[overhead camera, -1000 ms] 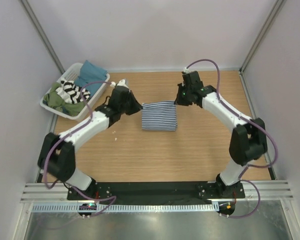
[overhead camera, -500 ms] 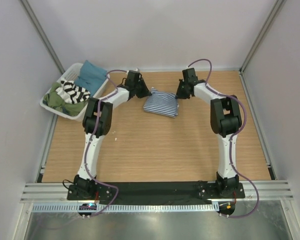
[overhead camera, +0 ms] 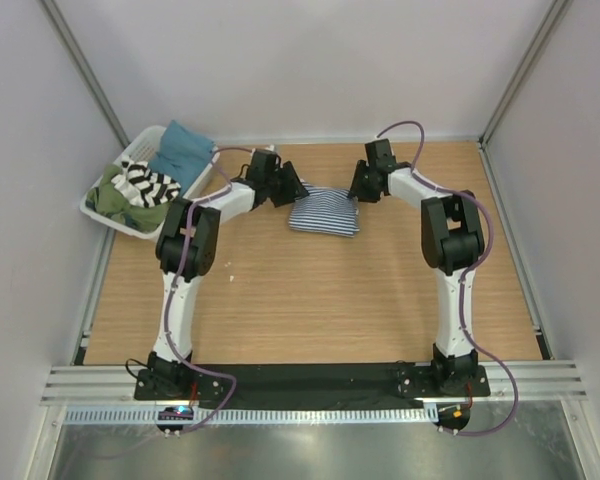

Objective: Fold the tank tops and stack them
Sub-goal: Fold the tank top

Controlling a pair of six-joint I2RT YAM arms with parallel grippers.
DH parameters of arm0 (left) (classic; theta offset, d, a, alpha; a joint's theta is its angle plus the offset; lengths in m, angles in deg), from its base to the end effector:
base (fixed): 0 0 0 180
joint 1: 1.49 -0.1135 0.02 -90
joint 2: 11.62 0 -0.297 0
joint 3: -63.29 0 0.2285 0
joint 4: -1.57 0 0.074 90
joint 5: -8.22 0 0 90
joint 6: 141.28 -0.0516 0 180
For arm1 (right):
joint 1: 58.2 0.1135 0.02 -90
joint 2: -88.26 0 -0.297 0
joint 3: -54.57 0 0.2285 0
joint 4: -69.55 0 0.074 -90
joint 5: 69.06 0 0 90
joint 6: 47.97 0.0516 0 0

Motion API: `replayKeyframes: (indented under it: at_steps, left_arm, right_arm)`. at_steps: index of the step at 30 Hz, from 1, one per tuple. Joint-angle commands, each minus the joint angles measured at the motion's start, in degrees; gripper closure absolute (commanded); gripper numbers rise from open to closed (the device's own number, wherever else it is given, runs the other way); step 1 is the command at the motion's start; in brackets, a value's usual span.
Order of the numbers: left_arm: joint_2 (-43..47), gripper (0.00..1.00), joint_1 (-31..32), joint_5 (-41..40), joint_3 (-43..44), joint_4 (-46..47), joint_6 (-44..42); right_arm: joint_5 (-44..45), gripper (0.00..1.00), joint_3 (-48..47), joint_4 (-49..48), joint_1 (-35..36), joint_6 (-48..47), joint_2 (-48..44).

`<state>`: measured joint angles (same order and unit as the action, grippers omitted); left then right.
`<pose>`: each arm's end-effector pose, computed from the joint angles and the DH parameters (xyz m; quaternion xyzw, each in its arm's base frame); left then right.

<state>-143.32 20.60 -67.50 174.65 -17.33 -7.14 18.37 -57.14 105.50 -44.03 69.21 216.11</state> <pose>0.4843 -0.2103 0.1774 -0.1191 0.8901 -0.3264 0.2949 0.4831 0.1244 0.1854 0.0999 0.9403 0.1345 0.2963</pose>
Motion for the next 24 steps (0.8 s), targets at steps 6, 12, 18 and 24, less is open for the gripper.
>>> replayKeyframes:
  at_steps: [6,12,18,24]
  left_arm:
    - [13.47,0.32,-0.38,-5.05,-5.87,-0.71,-4.5]
    - [21.04,0.32,-0.29,-3.57,-9.38,-3.61,-6.26]
    - [20.35,0.63,0.41,5.48,-11.41,-1.6,-2.23]
    - [19.9,0.87,2.17,7.51,-16.59,5.16,1.55]
  right_arm:
    - [2.3,0.41,1.74,1.86,-1.17,-1.78,-9.72]
    - [-0.06,0.4,7.0,-1.55,-1.17,-2.48,-18.68]
    - [-22.51,0.88,6.15,-7.1,-1.17,1.55,-16.08]
    - [-38.11,0.99,4.56,-20.47,-0.64,14.38,-6.67]
